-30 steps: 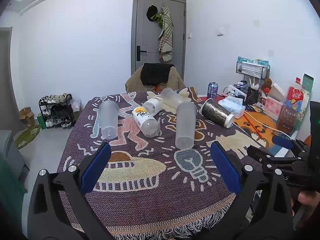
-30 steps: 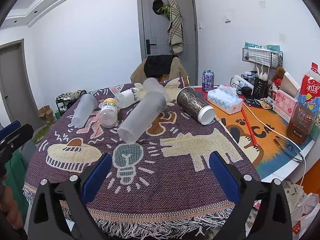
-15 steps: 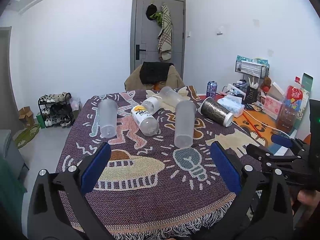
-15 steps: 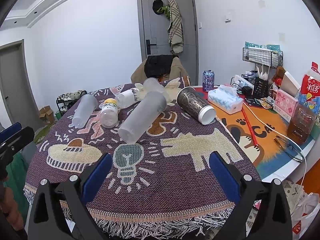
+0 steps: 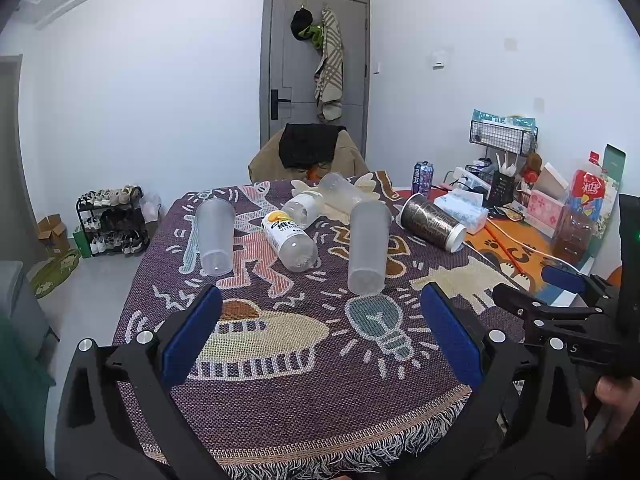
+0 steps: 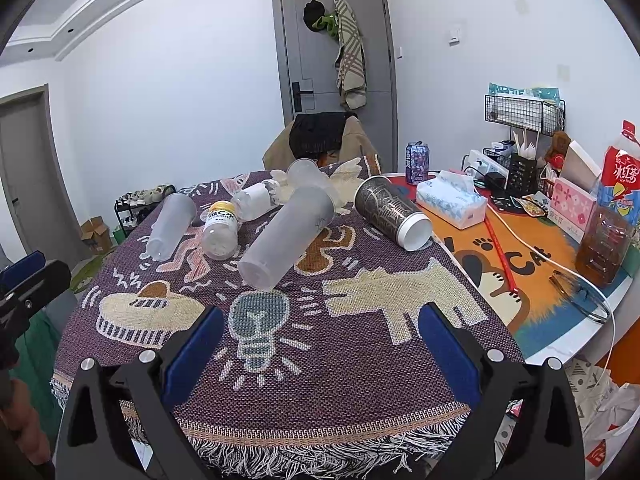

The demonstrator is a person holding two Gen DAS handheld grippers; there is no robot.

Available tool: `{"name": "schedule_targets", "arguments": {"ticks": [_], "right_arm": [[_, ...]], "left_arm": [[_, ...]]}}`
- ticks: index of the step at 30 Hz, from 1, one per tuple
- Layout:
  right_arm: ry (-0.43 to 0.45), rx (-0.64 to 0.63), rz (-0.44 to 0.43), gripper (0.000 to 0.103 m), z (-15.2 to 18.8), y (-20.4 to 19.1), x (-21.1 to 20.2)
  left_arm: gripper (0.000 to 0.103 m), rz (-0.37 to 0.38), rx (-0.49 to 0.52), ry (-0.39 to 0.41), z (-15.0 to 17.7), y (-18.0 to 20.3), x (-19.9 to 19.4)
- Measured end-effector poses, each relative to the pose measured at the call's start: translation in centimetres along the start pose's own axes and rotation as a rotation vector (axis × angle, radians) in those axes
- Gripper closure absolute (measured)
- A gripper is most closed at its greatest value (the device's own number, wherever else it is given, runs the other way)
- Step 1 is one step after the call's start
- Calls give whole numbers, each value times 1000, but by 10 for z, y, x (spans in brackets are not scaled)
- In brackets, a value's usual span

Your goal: Flip cup upright

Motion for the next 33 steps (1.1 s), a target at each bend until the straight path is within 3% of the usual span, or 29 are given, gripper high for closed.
{"name": "schedule_targets", "arguments": {"ticks": [22,33], "right_arm": [[1,6,-21,7,0,-3,-5],[-39,48,-27,7,3,18,27]], "left_arm": [[4,9,-8,15,-3,1,-6],[4,89,-1,-42,-10,10,26]]}}
Point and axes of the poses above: each gripper's, at about its wrist camera, not at the fingertips, and x roughly the way its jaws point, y to its right, z to its underside, the point moved 9 cm from there along x, roughly the way its jaws point, and after that the axes turned 10 degrees about z, right-handed, at the moved point
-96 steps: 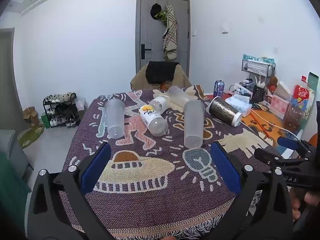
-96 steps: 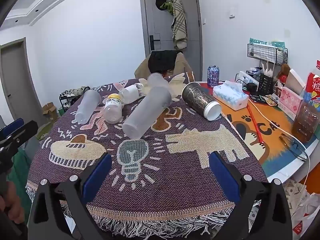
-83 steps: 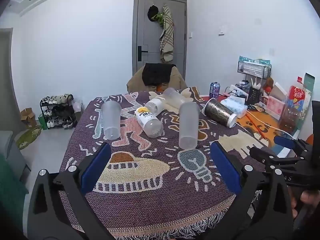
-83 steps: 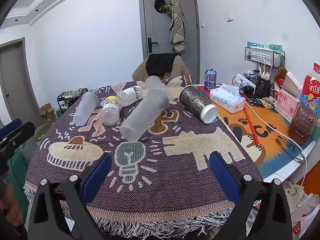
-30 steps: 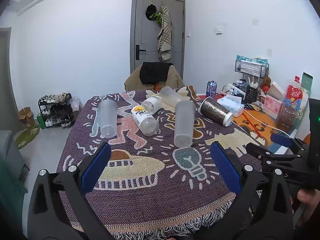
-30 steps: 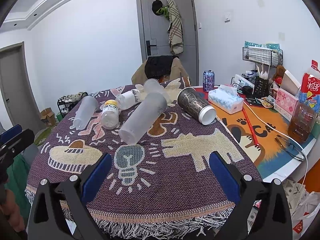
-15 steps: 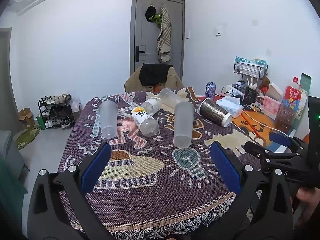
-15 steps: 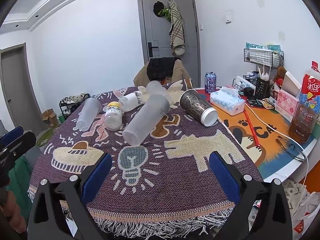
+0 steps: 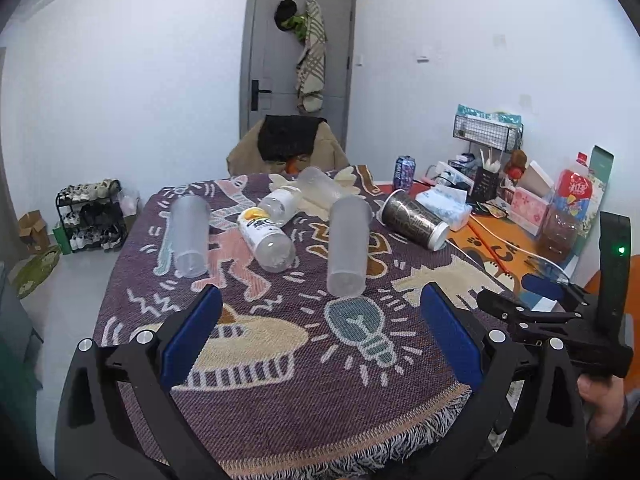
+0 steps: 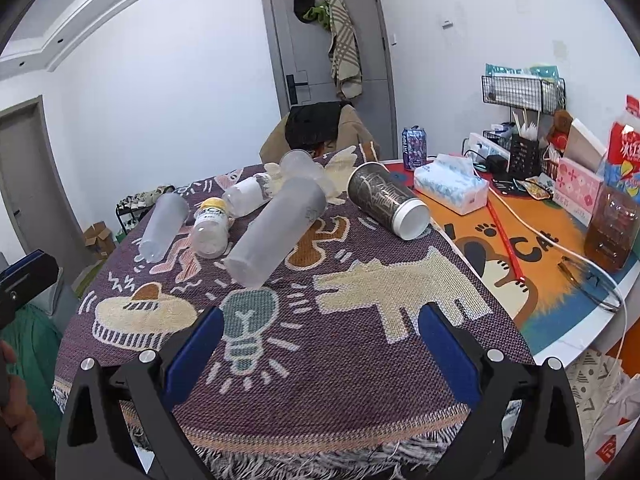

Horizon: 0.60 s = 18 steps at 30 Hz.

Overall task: Flip cup upright
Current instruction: 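Move the left gripper to the frosted cup lying on its side and close on it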

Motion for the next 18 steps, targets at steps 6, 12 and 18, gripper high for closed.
{"name": "schedule_targets", "arguments": {"ticks": [6,12,18], "right_arm": [[-8,38,-19,7,-4,15,18],[-21,59,-35,8,-6,25,39],[-36,87,-61,8,-4,34,63]], "left_arm": [[4,42,12,-50,-6,7,34],[4,64,33,-95,-14,12,70],[5,82,42,-162,-15,12,112]]}}
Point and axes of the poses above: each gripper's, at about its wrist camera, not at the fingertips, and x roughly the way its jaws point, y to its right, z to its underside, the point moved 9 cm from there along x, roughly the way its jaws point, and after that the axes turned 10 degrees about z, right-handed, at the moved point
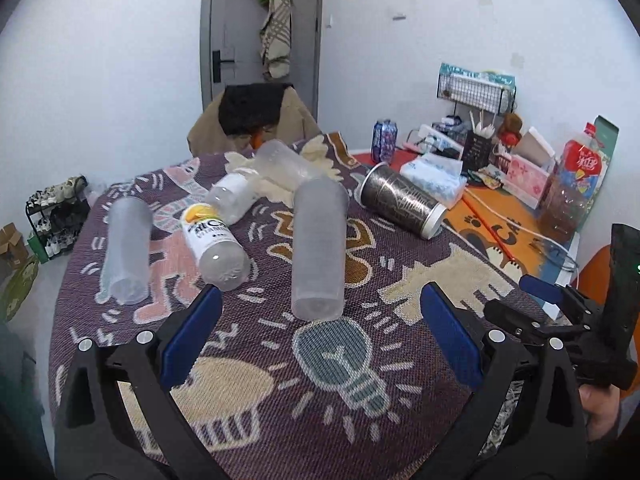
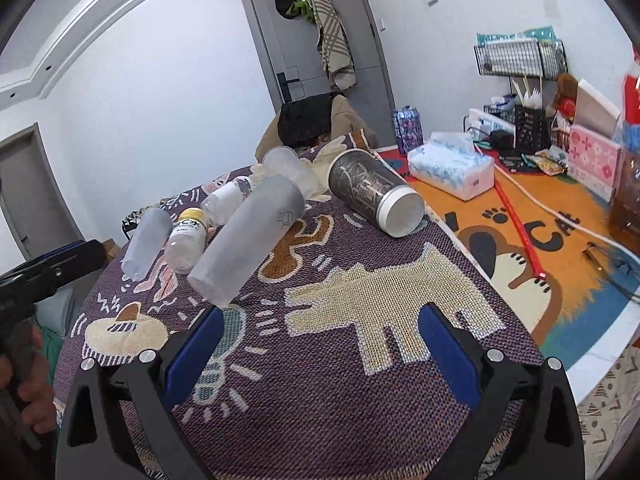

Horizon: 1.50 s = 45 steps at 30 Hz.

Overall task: Flip cup upright
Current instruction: 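Move the left gripper to the frosted cup lying on its side and close on it, then lift the frosted cup with the left gripper and rotate it rim-up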

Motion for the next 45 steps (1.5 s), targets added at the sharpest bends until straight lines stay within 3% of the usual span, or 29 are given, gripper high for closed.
{"name": "schedule_targets", "arguments": {"ticks": [5,15,26,33,34,35,39,45], "right_arm": [[-26,27,-6,8,4,13,20],[-59,71,-12,8,6,31,43],[-88,132,-22,8,7,46,56],[-86,140,-25,8,7,46,53],[-86,141,-24,8,8,46,51],[-87,143,-23,8,8,46,50],[-86,146,-19,8,9,45,45],[-76,142,-21,8,8,41,36]], "left_arm": [[6,6,-6,-69,-2,-9,35],[18,27,-71,-222,-7,-25,102],[18,87,-127,-413,-18,-37,177],[19,73,-103,-527,-16,-41,211],[23,65,-93,-539,-14,-41,213],[34,64,-83,-549,-13,-40,215],[35,79,-54,-566,-10,-34,212],[35,123,-41,-502,-14,-24,170]]}}
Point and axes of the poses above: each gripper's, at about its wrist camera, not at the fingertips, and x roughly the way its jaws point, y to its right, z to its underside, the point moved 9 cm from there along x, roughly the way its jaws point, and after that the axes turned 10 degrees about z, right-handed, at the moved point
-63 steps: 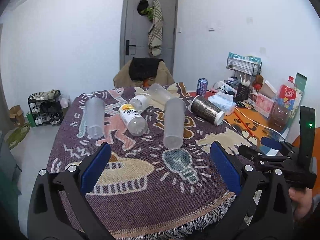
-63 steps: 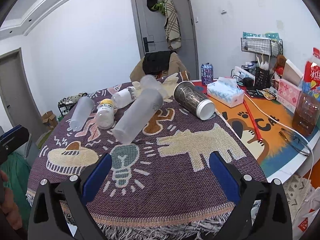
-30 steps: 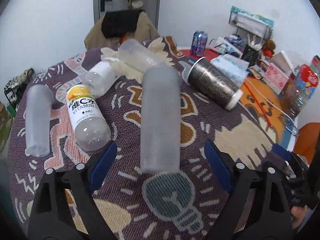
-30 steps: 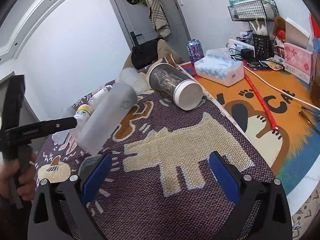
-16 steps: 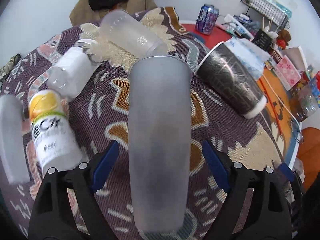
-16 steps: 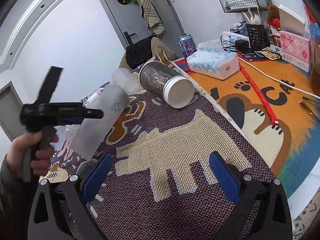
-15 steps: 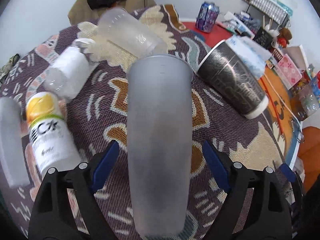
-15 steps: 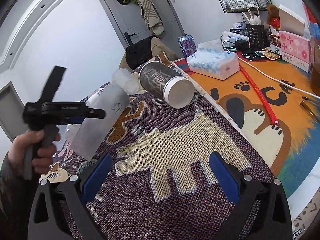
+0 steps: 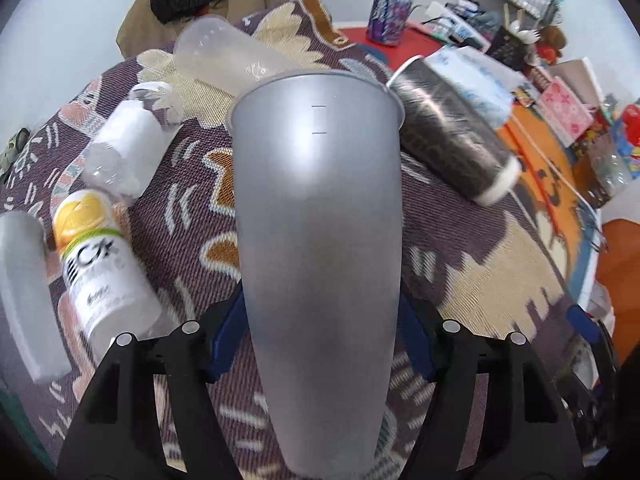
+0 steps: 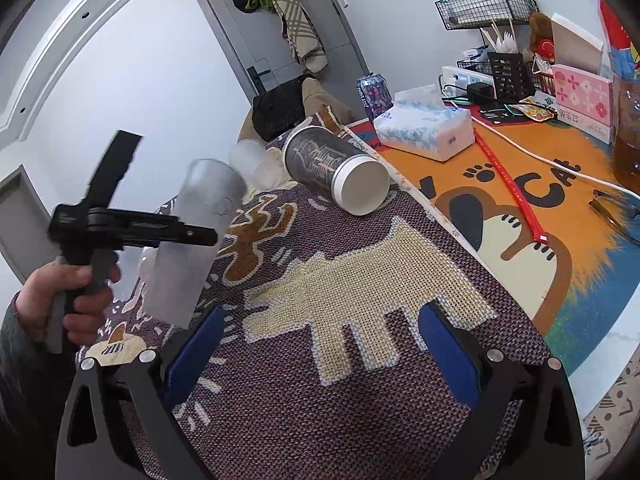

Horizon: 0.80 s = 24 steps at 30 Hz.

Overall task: Flip cup upright
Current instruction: 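Lift the frosted cup with the left gripper and rotate it rim-up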

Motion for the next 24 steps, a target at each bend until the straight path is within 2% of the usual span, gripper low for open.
{"name": "schedule_targets", "arguments": {"ticks": [8,13,19,24], "right_arm": [[8,-15,-11,8,5,-16,-12],[26,-42,-11,8,7,-29,-23],[34,-55,-12,8,13,-38,-34],[31,-62,-16,8,16,-44,-37]], "left_arm": [[35,106,-35,53,38,14,-40],[35,162,-23,85,55,28,-68],[35,213,-7,50,78,39,-83],[35,216,-10,13,103,35,-87]]}}
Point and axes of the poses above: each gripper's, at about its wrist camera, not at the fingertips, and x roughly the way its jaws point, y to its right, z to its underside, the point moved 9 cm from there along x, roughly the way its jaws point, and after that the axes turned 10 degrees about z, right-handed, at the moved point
